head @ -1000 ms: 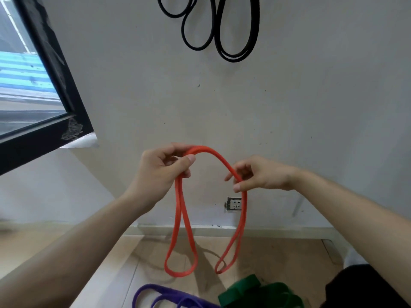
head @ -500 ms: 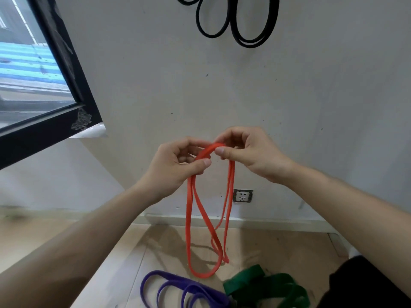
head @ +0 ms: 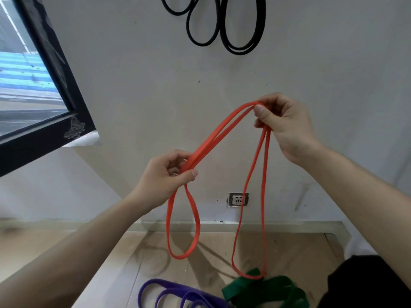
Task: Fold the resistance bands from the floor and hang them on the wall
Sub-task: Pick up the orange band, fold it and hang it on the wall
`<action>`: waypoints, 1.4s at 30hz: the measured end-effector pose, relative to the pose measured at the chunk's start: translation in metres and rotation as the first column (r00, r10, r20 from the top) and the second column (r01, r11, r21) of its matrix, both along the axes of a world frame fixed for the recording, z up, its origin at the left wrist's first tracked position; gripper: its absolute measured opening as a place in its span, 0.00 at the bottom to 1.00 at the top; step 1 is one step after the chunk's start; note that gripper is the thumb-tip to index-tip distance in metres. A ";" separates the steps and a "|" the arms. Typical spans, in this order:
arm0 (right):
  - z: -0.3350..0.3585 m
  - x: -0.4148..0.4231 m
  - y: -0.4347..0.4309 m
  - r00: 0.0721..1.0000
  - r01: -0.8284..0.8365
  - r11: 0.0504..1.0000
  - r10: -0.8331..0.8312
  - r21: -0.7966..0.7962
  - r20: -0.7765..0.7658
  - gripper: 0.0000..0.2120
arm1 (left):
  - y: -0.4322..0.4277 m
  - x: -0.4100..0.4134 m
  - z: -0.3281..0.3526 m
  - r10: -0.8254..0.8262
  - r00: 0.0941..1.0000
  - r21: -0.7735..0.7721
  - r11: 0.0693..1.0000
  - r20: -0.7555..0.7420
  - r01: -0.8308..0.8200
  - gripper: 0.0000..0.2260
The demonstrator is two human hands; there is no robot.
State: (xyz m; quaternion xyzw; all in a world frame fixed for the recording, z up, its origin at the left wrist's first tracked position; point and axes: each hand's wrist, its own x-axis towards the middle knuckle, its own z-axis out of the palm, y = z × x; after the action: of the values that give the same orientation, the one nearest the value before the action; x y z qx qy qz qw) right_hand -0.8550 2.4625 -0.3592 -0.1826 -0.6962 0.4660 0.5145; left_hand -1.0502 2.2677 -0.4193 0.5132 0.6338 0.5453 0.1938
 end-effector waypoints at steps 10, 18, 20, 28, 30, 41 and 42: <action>-0.043 0.023 0.048 0.884 -0.219 0.954 0.283 -0.207 0.371 0.05 | 0.005 -0.001 0.006 0.168 0.984 0.147 0.973 0.059 -0.175 0.09; -0.075 0.009 0.024 0.469 -0.418 0.858 0.485 -0.298 0.738 0.11 | 0.005 0.011 0.016 0.122 0.978 0.167 0.974 0.168 -0.150 0.09; -0.075 0.000 0.008 0.459 -0.450 0.833 0.526 -0.323 0.716 0.12 | 0.006 0.015 0.016 0.098 0.981 0.159 0.979 0.166 -0.124 0.09; -0.041 -0.027 -0.051 0.799 -0.460 0.884 0.452 -0.083 0.396 0.18 | 0.003 0.019 0.013 -0.001 0.994 0.125 0.992 0.107 -0.013 0.11; -0.039 -0.029 -0.058 0.838 -0.409 0.910 0.345 0.068 0.422 0.15 | 0.001 0.017 0.013 -0.004 0.995 0.124 0.992 0.097 -0.008 0.12; -0.012 -0.019 -0.039 0.988 -0.130 0.977 0.114 0.169 0.103 0.06 | -0.002 0.009 0.007 0.021 1.000 0.055 0.998 0.017 -0.022 0.14; -0.010 -0.017 -0.033 0.993 -0.105 0.986 0.096 0.133 0.068 0.06 | -0.002 0.007 0.007 0.030 0.999 0.061 0.998 0.045 -0.033 0.14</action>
State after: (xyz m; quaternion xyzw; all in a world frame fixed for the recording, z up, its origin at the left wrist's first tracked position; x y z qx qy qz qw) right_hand -0.8720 2.4299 -0.3691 -0.1261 -0.7502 0.4370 0.4799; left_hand -1.0429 2.2656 -0.4122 0.4969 0.6201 0.5789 0.1830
